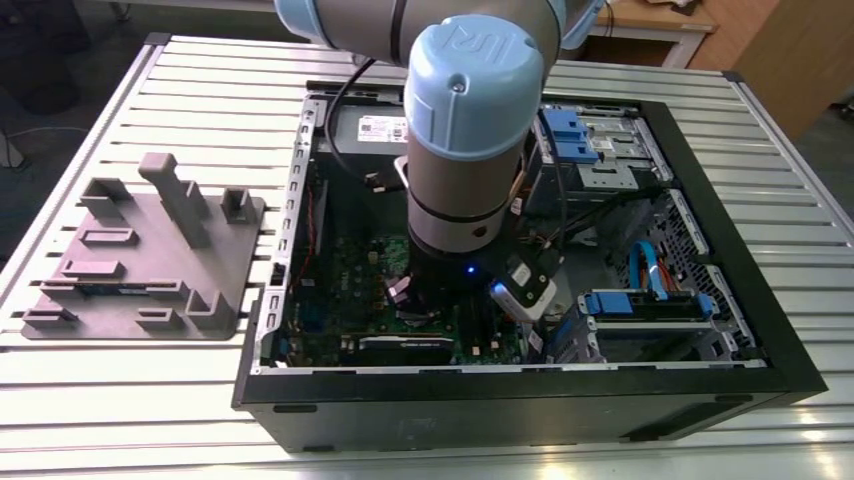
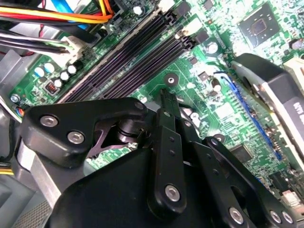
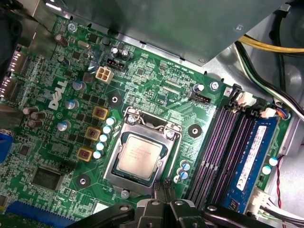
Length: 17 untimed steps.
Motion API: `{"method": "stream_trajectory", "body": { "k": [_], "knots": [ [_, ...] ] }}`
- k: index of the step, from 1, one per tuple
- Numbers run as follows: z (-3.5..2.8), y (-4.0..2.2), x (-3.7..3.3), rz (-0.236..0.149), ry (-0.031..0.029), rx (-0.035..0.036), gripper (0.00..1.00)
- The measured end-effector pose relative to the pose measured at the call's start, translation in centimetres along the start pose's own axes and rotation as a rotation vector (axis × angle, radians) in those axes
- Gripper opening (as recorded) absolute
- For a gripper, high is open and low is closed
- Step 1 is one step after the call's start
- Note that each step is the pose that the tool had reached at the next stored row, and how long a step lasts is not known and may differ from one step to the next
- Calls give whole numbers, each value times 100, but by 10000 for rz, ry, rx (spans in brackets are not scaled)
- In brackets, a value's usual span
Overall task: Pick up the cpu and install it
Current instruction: 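Install the first cpu locking lever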
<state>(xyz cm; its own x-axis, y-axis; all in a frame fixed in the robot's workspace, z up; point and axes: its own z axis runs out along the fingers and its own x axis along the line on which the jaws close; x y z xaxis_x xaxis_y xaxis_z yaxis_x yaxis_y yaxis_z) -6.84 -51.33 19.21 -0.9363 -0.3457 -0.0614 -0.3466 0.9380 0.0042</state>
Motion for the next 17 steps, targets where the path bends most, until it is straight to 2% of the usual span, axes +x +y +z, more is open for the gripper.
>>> {"method": "stream_trajectory", "body": {
  "k": [17],
  "knots": [
    [37,-20,-29,0,-2,-2,10]
  ]
}}
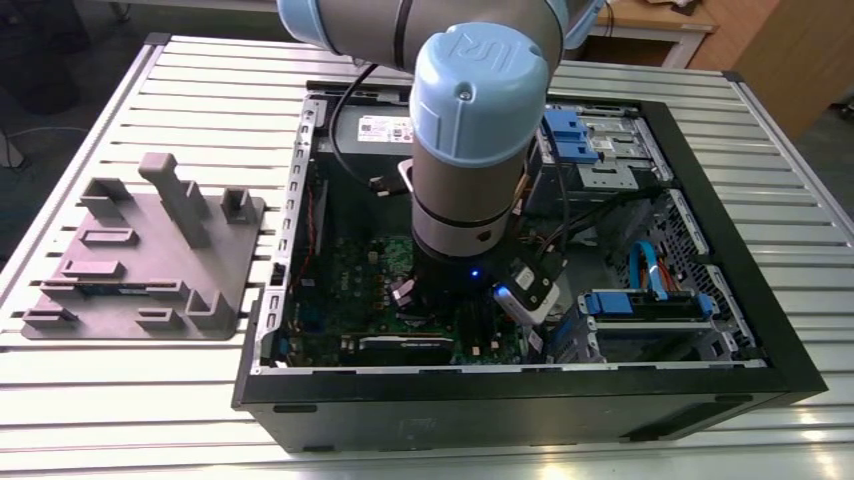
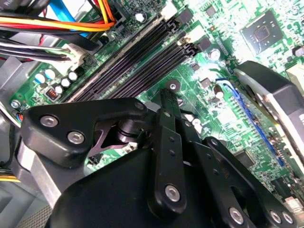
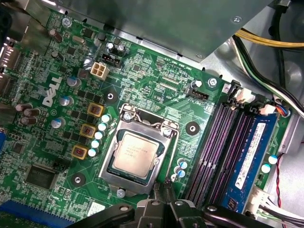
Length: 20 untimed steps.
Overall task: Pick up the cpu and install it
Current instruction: 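Install the first cpu locking lever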
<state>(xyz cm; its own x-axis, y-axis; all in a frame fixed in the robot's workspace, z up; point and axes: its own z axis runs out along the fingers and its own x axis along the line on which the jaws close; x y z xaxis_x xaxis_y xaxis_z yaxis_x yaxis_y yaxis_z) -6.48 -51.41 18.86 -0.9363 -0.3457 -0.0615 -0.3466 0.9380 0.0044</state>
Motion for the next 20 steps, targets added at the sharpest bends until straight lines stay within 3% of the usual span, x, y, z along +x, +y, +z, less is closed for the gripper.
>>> {"method": "stream_trajectory", "body": {
  "k": [12,14,17,20],
  "knots": [
    [-35,2,3,1,-12,-15,10],
    [-34,1,4,2,-54,-37,10],
    [-19,1,4,3,-174,-74,10],
    [-12,3,8,9,-283,-155,10]
  ]
}}
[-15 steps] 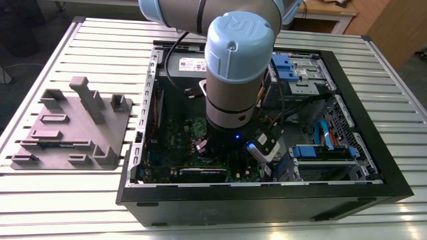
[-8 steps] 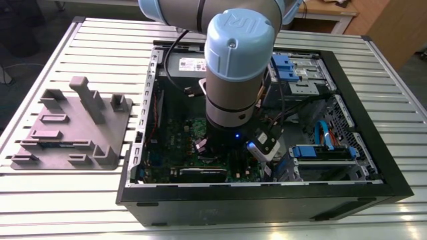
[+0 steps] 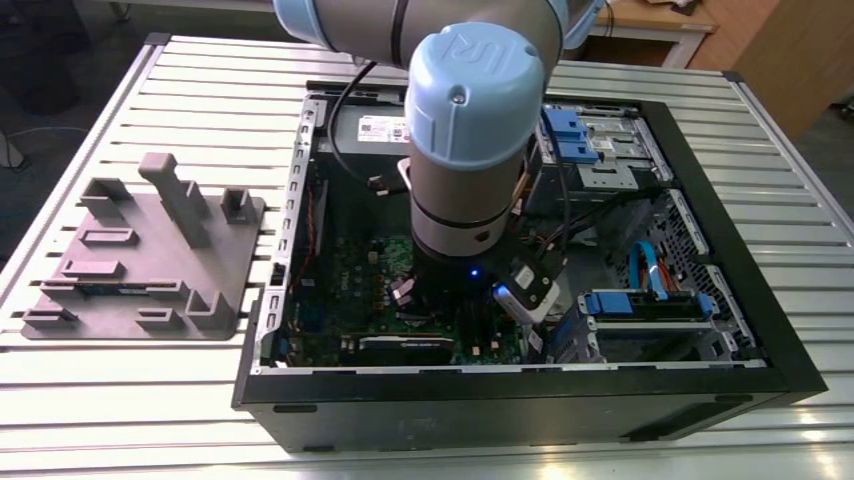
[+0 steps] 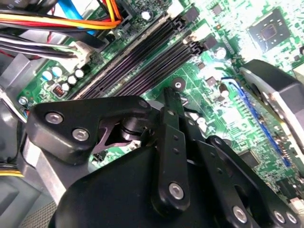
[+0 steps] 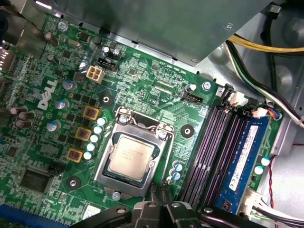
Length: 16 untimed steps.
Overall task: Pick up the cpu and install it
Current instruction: 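Install the first cpu locking lever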
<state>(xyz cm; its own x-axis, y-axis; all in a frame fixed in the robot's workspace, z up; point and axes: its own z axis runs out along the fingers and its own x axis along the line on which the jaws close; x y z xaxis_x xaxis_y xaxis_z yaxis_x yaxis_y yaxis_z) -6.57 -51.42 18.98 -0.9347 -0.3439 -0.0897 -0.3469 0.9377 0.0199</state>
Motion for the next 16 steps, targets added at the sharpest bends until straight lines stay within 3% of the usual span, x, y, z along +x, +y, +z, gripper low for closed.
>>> {"method": "stream_trajectory", "body": {
  "k": [5,16],
  "knots": [
    [0,5,33,6,-142,-109,10],
    [-11,-40,51,9,-153,-132,10]
  ]
}}
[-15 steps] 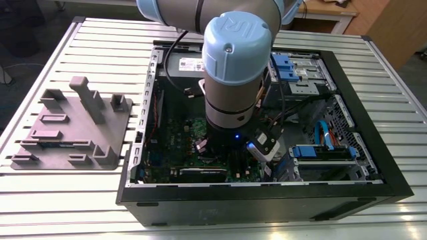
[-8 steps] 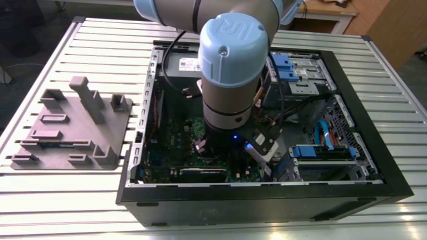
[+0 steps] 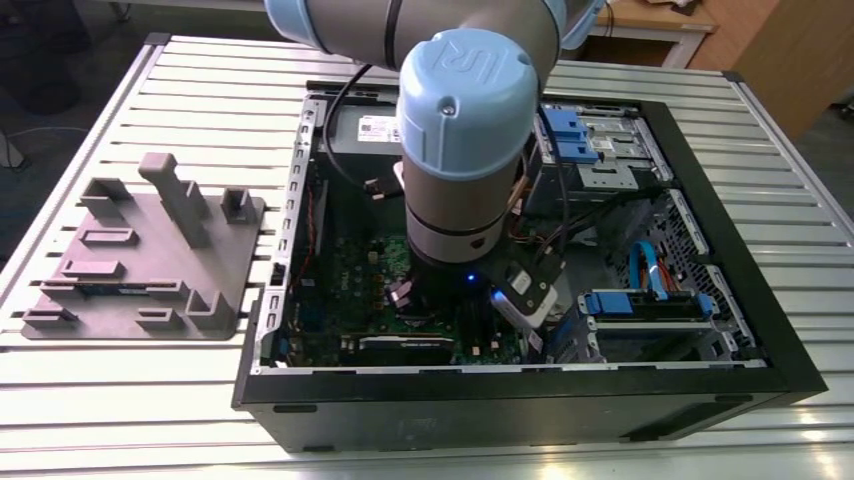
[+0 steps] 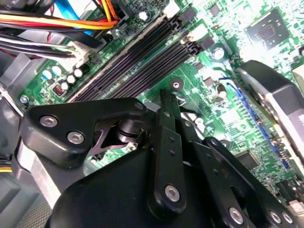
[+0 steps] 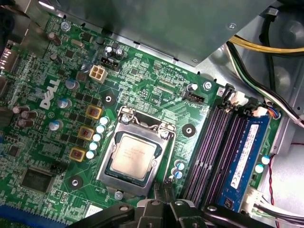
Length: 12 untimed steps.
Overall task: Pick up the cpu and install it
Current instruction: 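Install the first cpu locking lever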
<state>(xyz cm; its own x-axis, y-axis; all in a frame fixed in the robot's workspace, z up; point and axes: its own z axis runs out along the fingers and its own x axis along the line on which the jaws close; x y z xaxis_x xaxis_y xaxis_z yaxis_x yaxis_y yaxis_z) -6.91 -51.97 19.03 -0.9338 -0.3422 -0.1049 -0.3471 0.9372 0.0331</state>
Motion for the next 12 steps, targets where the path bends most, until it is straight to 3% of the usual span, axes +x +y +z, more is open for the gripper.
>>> {"method": "stream_trajectory", "body": {
  "k": [12],
  "knots": [
    [-14,-11,8,-2,-25,11,10]
  ]
}}
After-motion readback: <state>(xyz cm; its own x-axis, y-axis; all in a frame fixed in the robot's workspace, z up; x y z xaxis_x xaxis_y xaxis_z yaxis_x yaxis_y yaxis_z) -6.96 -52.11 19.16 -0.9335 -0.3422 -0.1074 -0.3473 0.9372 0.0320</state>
